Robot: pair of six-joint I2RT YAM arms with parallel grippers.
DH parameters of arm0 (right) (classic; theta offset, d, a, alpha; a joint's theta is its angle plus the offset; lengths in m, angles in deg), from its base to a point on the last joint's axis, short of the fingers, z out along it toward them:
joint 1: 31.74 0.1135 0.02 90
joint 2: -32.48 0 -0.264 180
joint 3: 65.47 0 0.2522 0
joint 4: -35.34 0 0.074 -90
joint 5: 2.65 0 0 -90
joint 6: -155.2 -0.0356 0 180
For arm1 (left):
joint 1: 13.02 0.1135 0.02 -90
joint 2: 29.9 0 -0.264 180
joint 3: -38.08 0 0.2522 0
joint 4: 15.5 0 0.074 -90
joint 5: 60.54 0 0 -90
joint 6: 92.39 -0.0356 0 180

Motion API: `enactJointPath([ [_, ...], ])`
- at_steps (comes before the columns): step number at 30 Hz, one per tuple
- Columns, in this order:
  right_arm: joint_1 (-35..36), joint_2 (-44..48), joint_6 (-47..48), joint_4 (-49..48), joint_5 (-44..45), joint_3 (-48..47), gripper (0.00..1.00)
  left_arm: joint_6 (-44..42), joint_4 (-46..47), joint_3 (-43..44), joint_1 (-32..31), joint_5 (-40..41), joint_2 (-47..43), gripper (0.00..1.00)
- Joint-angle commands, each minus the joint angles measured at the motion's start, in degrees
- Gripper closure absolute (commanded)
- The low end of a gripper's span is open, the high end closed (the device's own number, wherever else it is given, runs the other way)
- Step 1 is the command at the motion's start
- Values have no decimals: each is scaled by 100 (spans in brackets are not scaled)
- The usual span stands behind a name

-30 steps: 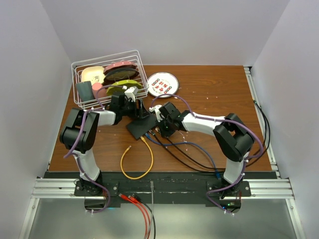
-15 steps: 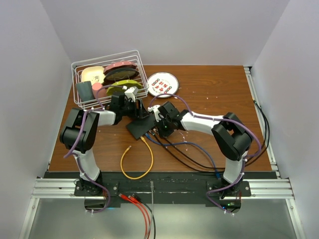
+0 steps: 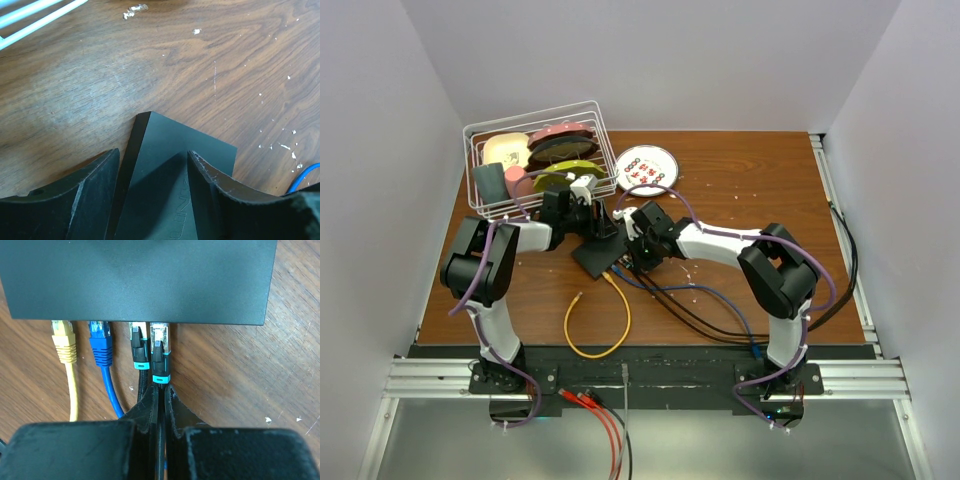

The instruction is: Insert the plug into the switch port

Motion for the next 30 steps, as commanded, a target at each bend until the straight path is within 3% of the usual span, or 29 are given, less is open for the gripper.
enactJointPath([
  [1, 11, -82, -183, 263, 524, 25, 100, -84, -154, 99, 35, -67, 172, 39],
  [18, -24, 252, -271, 158, 743, 324, 100, -57, -198, 143, 35, -41, 216, 42],
  [30, -41, -107, -385, 87, 638, 52, 100, -39, -154, 160, 35, -155, 242, 42],
])
